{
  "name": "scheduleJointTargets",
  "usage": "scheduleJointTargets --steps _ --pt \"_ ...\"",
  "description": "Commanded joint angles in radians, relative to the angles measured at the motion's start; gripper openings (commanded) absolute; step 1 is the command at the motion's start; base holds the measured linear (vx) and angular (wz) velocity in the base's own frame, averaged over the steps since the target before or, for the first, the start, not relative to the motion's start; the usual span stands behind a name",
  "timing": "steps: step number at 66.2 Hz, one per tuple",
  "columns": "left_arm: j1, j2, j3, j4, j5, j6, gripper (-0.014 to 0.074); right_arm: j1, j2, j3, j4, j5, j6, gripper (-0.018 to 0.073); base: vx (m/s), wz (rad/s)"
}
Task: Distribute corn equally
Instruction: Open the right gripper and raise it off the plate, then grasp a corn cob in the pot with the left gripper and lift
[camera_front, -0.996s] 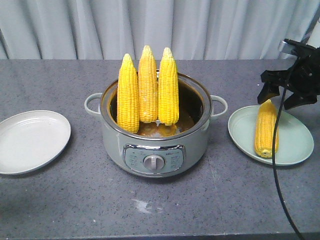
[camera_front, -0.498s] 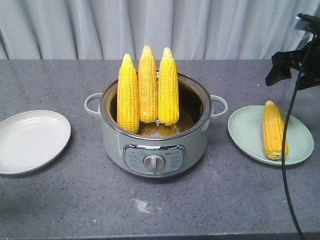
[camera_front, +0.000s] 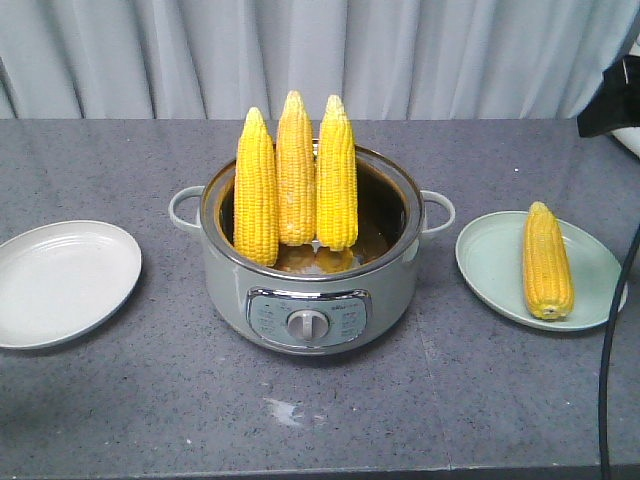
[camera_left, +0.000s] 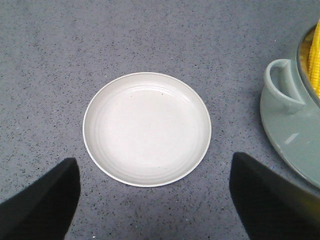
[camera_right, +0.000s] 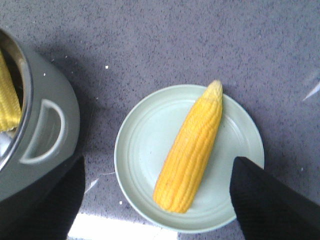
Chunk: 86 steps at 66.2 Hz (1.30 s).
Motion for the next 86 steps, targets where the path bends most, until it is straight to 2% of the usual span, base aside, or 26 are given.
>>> scheduleJointTargets --steps 1,13,24,34,39,54,59,74,81,86 --pt "-0.002 -0.004 -0.032 -0.003 -0.070 -0.010 0.0576 -0.006 -0.131 0.100 0.006 -0.132 -0.027 0.0578 0.00 0.00" --pt "-0.002 -0.004 -0.032 -0.006 -0.070 -0.010 0.0576 -0.006 -0.316 0.312 -0.012 -0.200 -0.032 0.0577 0.00 0.00" --pt "-0.003 -0.004 -0.032 -0.014 -0.070 -0.006 0.0576 -0.006 -0.424 0.430 -0.017 -0.256 -0.039 0.0577 0.00 0.00" --pt "-0.003 0.009 -0.050 -0.067 -0.070 0.070 0.0576 -0.006 -0.452 0.451 -0.015 -0.279 -0.039 0.0577 0.00 0.00" --pt "-0.003 0.042 -0.081 -0.125 -0.069 0.114 0.0576 -0.006 -0.452 0.451 -0.013 -0.280 -0.039 0.0577 0.00 0.00" --pt "-0.003 0.236 -0.222 -0.373 -0.062 0.289 0.0576 -0.006 -0.452 0.451 -0.013 -0.279 -0.039 0.0577 0.00 0.00" --pt "-0.010 0.307 -0.269 -0.418 -0.060 0.325 0.0575 -0.006 -0.452 0.451 -0.012 -0.279 -0.039 0.0577 0.00 0.00" --pt "-0.128 0.498 -0.449 -0.417 -0.064 0.332 0.0575 -0.006 -0.452 0.451 -0.010 -0.279 -0.039 0.0577 0.00 0.00" --pt "-0.186 0.594 -0.535 -0.382 -0.080 0.325 0.0575 -0.006 -0.452 0.451 -0.010 -0.278 -0.039 0.0577 0.00 0.00" --pt "-0.215 0.651 -0.593 -0.346 -0.091 0.291 0.0575 -0.006 -0.452 0.451 -0.010 -0.277 -0.039 0.0577 0.00 0.00"
